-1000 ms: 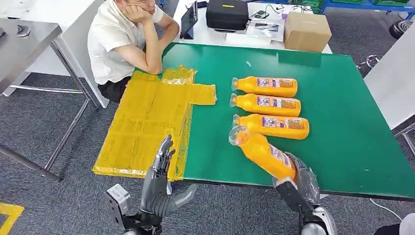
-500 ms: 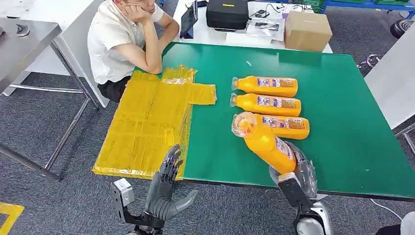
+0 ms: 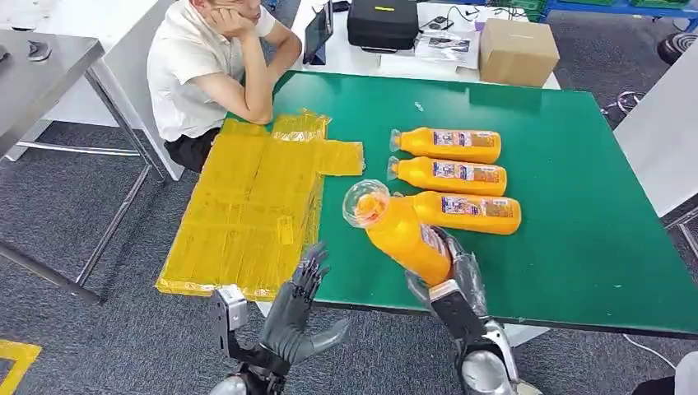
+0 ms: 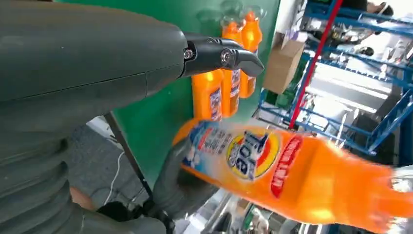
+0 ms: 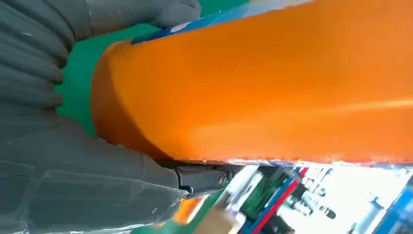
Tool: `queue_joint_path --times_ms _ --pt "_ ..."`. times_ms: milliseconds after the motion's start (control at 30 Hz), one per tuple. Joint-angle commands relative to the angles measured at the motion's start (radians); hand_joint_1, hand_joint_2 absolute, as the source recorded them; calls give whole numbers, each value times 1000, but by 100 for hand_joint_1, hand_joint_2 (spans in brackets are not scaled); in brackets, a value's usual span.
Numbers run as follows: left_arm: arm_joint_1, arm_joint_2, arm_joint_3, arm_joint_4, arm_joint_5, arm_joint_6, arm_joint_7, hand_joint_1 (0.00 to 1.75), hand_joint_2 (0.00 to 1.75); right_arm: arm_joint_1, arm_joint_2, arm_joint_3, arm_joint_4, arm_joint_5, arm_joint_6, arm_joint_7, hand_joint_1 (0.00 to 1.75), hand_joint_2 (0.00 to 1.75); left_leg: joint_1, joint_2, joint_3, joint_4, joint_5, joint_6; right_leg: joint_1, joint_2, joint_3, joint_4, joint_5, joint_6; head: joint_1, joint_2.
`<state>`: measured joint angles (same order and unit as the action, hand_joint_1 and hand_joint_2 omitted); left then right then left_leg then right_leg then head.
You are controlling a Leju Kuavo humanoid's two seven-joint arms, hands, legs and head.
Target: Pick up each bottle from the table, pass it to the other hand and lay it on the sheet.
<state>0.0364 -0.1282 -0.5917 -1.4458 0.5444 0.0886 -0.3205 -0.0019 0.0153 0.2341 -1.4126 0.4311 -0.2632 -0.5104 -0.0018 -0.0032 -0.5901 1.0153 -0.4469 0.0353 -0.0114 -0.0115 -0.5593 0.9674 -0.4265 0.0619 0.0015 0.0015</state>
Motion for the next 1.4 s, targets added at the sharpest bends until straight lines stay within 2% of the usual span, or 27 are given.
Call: queue_joint_path --times_ms 33,467,800,833,867,900,1000,1100,1133,1167,1200,1233,1267,1300,1400 --pt "-115 -48 2 136 28 -21 29 0 175 -90 35 203 151 12 -13 -13 175 175 0 3 3 -1 0 -2 0 3 2 -1 1 -2 0 0" --pt "-164 -71 32 104 107 53 8 0 175 -107 46 327 228 37 -59 -19 175 175 1 1 1 -1 0 -1 0 2 0 0 0 -2 0 0" --pt "-170 -67 15 88 110 59 4 0 175 -137 54 345 287 31 -56 -11 175 175 0 1 0 0 0 -1 0 1 0 0 0 -1 0 0" --pt "-171 -67 15 89 112 60 2 23 175 -139 54 348 291 31 -54 -11 175 175 1 2 1 0 0 -2 0 2 0 0 0 -2 0 0" --pt "-173 -66 15 89 113 60 1 168 175 -140 54 353 295 31 -52 -11 175 175 0 1 0 -1 0 -1 0 1 0 0 0 -1 0 0" --pt "-175 -63 13 86 110 60 -11 175 175 -142 55 359 300 27 -51 -12 175 175 1 1 0 0 0 -1 1 1 0 0 0 -1 0 0" --pt "-174 -60 15 74 106 66 -24 175 175 -144 58 363 304 17 -53 -17 161 175 0 0 0 -1 0 -1 0 1 0 0 0 -1 0 0" --pt "-174 -60 15 74 106 66 -24 175 175 -144 58 363 304 17 -53 -17 161 175 0 1 2 -1 0 -2 0 1 1 0 -1 -3 0 0" --pt "-174 -58 16 65 98 71 -32 175 175 -145 59 365 302 12 -51 -19 148 175 1 0 1 0 0 -2 1 1 0 0 0 -2 0 0" --pt "-174 -58 17 62 95 75 -35 175 175 -145 60 367 302 7 -48 -20 117 175 0 0 1 -1 0 -2 0 1 0 0 0 -2 0 0" --pt "-174 -58 18 59 94 77 -37 175 175 -145 62 367 302 4 -47 -21 65 175 1 0 0 0 0 -1 1 1 -1 0 0 -1 0 0" --pt "-175 -57 22 55 91 82 -41 175 175 -144 67 370 302 -2 -42 -23 40 175 1 0 1 0 0 -2 1 1 0 0 -1 -2 0 0" --pt "-174 -58 25 48 89 89 -44 175 175 -146 69 376 306 -6 -34 -26 5 175 1 0 0 0 0 -2 1 1 0 0 0 -2 0 0" --pt "-174 -58 28 45 88 94 -45 175 175 -144 74 376 305 -15 -31 -32 0 175 1 0 0 0 0 -1 0 1 -1 0 0 -1 0 0" --pt "-182 -60 42 40 78 132 -47 175 175 -144 83 395 315 -28 -14 -37 0 175 0 0 0 0 0 -1 0 1 -1 0 0 -1 0 0"
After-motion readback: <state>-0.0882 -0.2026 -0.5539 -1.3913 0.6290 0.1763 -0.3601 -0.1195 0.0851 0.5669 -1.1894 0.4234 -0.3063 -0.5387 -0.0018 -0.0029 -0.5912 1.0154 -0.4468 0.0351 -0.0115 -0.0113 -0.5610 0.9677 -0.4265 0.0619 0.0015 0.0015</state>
